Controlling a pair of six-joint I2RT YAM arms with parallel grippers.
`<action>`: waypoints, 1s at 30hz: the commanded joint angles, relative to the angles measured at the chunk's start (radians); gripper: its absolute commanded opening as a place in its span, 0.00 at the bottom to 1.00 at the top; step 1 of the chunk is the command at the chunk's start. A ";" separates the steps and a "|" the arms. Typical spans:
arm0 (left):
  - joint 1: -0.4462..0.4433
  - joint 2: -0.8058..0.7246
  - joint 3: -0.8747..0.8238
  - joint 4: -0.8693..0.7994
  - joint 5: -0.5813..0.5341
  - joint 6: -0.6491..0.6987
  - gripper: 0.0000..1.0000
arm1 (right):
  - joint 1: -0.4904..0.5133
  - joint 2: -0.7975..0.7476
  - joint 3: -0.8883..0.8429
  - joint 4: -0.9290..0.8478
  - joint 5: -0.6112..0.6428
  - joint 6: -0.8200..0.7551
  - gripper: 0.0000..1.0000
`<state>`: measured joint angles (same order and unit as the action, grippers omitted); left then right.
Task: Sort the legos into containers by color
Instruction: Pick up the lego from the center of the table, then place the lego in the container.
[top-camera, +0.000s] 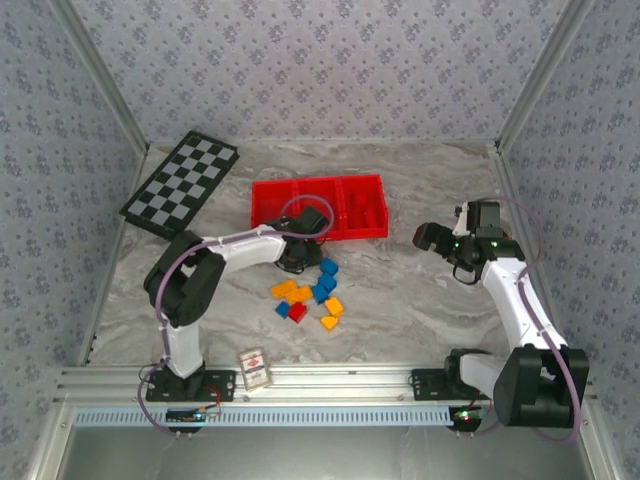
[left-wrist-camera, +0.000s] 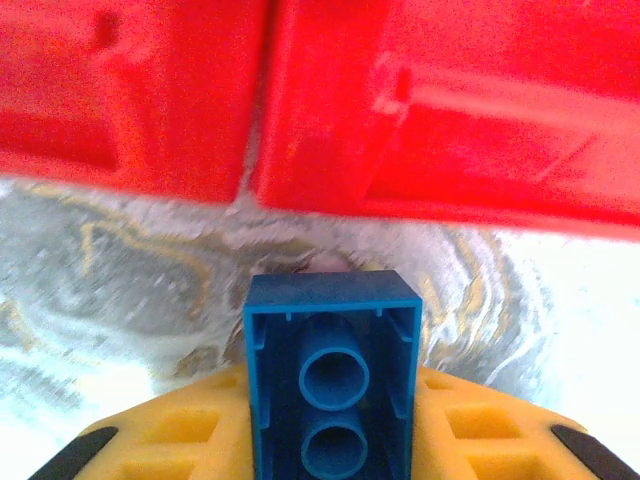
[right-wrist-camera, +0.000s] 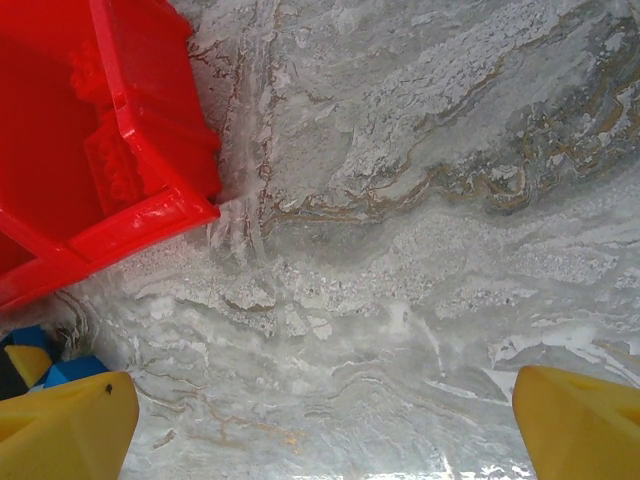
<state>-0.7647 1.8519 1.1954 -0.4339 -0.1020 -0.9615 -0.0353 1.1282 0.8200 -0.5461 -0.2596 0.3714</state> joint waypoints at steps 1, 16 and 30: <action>-0.020 -0.127 -0.001 -0.049 -0.047 0.053 0.32 | -0.003 0.014 0.027 -0.015 -0.021 0.013 0.98; 0.000 -0.130 0.371 -0.276 -0.147 0.348 0.33 | 0.003 0.068 0.096 -0.049 -0.052 0.003 1.00; 0.097 0.300 0.788 -0.443 -0.018 0.398 0.36 | 0.014 -0.044 0.030 -0.083 -0.110 -0.028 0.99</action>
<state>-0.6739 2.1315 1.9186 -0.8177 -0.1631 -0.5800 -0.0273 1.0996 0.8753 -0.6033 -0.3389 0.3653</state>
